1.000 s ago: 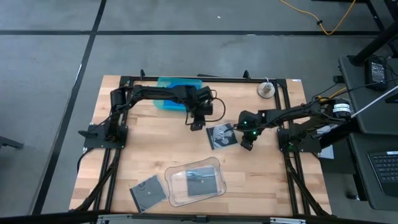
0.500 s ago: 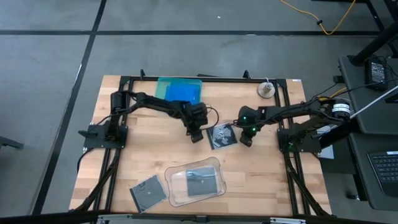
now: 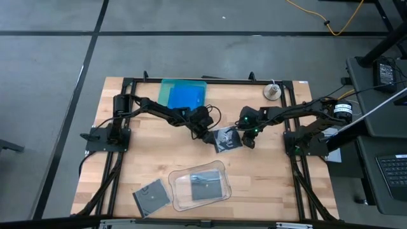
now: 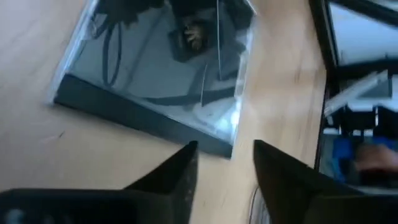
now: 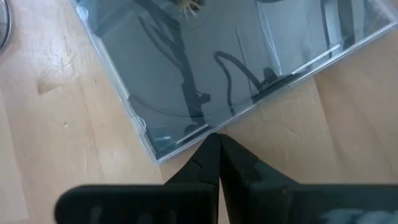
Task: Pick & place jewel cases by type
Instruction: Put the top black CD case into the transparent bin
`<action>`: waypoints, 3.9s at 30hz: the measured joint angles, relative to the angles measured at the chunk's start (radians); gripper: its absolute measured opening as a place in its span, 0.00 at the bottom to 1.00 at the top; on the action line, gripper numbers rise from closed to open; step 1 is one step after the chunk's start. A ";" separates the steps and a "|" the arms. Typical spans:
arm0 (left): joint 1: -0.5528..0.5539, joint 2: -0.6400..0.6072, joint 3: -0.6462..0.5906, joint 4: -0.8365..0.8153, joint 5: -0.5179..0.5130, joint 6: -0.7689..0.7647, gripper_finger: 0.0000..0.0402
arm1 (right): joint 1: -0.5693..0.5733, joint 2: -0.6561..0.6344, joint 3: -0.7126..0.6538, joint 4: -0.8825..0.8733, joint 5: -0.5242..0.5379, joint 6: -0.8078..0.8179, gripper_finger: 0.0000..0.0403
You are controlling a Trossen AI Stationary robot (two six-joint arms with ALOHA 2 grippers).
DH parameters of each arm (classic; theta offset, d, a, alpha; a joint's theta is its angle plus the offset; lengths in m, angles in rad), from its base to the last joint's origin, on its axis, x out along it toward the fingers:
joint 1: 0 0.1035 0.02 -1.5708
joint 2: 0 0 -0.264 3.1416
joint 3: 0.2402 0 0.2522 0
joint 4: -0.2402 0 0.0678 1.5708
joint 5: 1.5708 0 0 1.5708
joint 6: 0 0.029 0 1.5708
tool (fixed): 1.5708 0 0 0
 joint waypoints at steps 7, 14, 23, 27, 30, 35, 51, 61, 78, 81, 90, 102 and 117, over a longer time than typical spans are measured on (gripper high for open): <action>-0.044 -0.001 0.000 -0.059 -0.158 -0.107 0.55 | 0.000 0.002 -0.001 0.014 -0.008 -0.031 0.02; -0.090 -0.007 0.003 -0.078 -0.292 -0.218 0.57 | -0.014 0.005 -0.004 0.045 -0.028 -0.047 0.02; -0.119 -0.007 0.002 -0.075 -0.401 -0.262 0.56 | -0.016 0.005 0.000 0.072 -0.037 -0.074 0.02; -0.120 -0.005 -0.001 -0.044 -0.433 -0.250 0.56 | -0.016 0.013 0.000 0.074 -0.040 -0.077 0.02; -0.121 -0.003 0.006 -0.035 -0.461 -0.226 0.56 | -0.017 0.023 0.002 0.073 -0.043 -0.081 0.02; -0.121 -0.007 0.012 -0.031 -0.473 -0.215 0.56 | -0.017 0.029 0.003 0.072 -0.053 -0.092 0.02; -0.123 -0.090 0.021 -0.050 -0.559 -0.158 0.56 | -0.040 0.033 0.005 0.074 -0.062 -0.102 0.02; -0.101 -0.112 0.173 -0.206 -0.536 0.054 0.56 | -0.042 0.033 0.005 0.073 -0.066 -0.100 0.02; -0.066 -0.101 0.240 -0.254 -0.469 0.170 0.56 | -0.042 0.033 0.005 0.082 -0.065 -0.098 0.02; -0.071 -0.101 0.274 -0.268 -0.467 0.248 0.56 | -0.042 0.033 0.006 0.091 -0.062 -0.098 0.02; -0.060 -0.099 0.302 -0.315 -0.444 0.329 0.56 | -0.042 0.033 0.007 0.098 -0.056 -0.099 0.02; -0.021 -0.046 0.308 -0.204 -0.315 0.368 0.56 | -0.042 0.033 0.006 0.105 -0.057 -0.099 0.02; 0.008 0.029 0.310 -0.163 -0.191 0.269 0.56 | -0.043 0.033 0.006 0.109 -0.056 -0.098 0.02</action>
